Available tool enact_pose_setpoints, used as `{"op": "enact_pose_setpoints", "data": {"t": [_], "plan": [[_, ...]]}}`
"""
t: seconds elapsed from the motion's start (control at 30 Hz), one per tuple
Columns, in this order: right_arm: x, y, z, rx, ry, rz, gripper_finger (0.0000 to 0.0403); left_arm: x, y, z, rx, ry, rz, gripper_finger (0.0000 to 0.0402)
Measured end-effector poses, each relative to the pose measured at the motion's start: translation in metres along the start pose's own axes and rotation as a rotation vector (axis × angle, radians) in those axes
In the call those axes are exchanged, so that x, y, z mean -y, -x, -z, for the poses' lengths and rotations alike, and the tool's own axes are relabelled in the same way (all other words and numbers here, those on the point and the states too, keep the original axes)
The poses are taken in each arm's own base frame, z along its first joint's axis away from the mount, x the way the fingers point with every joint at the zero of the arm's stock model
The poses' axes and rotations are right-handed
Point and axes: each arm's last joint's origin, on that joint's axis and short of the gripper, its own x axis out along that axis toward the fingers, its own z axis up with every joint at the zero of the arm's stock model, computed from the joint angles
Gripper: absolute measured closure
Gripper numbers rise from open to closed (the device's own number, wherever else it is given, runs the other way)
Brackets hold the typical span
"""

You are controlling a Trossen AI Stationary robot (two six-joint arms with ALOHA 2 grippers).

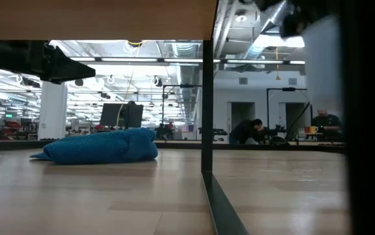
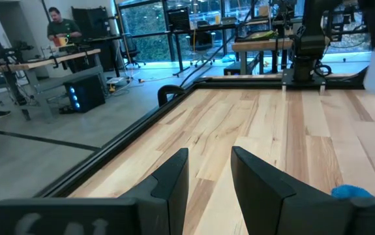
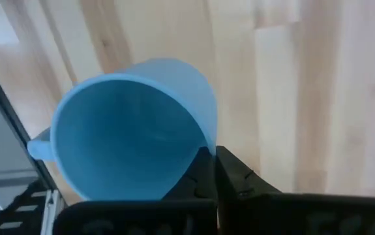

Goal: Stack small to large cups/mugs on shelf
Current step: Put the light blue cup on the shelf

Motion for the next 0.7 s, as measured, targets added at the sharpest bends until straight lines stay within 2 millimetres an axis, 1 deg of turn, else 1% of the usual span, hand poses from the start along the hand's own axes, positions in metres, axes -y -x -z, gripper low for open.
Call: {"op": "enact_pose_setpoints", "data": {"t": [0.17,0.3,0.37,0.53,0.7], "plan": [[0.003,0.048,0.003,0.090,-0.045,0.035,0.0400,0.000,0.000,0.000,0.000,0.000,0.000,0.0293],[0.000,0.081,0.003,0.229,-0.039,-0.016,0.0400,0.000,0.000,0.000,0.000,0.000,0.000,0.0293],[0.000,0.095,0.005,0.286,-0.034,-0.032,0.0400,0.000,0.000,0.000,0.000,0.000,0.000,0.0293],[-0.003,0.110,0.008,0.365,-0.027,-0.006,0.0402,0.000,0.000,0.000,0.000,0.000,0.000,0.0293],[-0.006,0.119,0.007,0.435,0.015,-0.025,0.0402,0.000,0.000,0.000,0.000,0.000,0.000,0.0293]]}}
